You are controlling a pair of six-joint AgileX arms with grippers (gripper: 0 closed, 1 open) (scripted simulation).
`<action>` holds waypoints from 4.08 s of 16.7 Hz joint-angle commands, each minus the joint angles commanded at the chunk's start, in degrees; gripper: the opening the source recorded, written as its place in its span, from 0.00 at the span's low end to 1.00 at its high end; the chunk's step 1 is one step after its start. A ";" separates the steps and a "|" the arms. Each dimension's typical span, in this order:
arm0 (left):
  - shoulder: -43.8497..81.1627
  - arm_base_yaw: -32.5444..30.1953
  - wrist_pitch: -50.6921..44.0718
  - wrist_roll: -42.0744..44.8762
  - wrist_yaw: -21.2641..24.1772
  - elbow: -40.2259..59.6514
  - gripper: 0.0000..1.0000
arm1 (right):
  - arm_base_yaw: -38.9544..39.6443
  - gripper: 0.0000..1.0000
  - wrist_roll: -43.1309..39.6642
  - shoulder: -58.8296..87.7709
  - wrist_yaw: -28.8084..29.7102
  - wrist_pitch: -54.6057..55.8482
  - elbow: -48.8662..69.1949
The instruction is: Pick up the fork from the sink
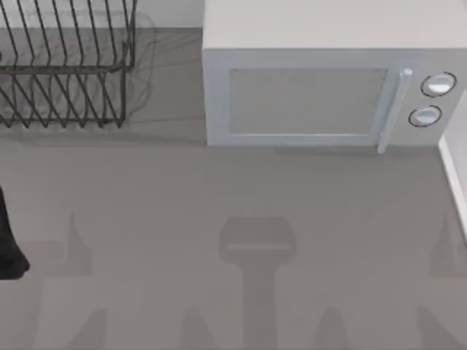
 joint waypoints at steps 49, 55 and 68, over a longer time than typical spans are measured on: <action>0.00 0.00 0.00 0.00 0.00 0.00 1.00 | -11.61 1.00 -10.43 111.28 0.23 -57.62 94.94; 0.00 0.00 0.00 0.00 0.00 0.00 1.00 | -13.68 1.00 -12.45 131.99 0.27 -68.28 112.58; 0.00 0.00 0.00 0.00 0.00 0.00 1.00 | -13.74 1.00 -12.69 138.71 0.32 -63.31 111.74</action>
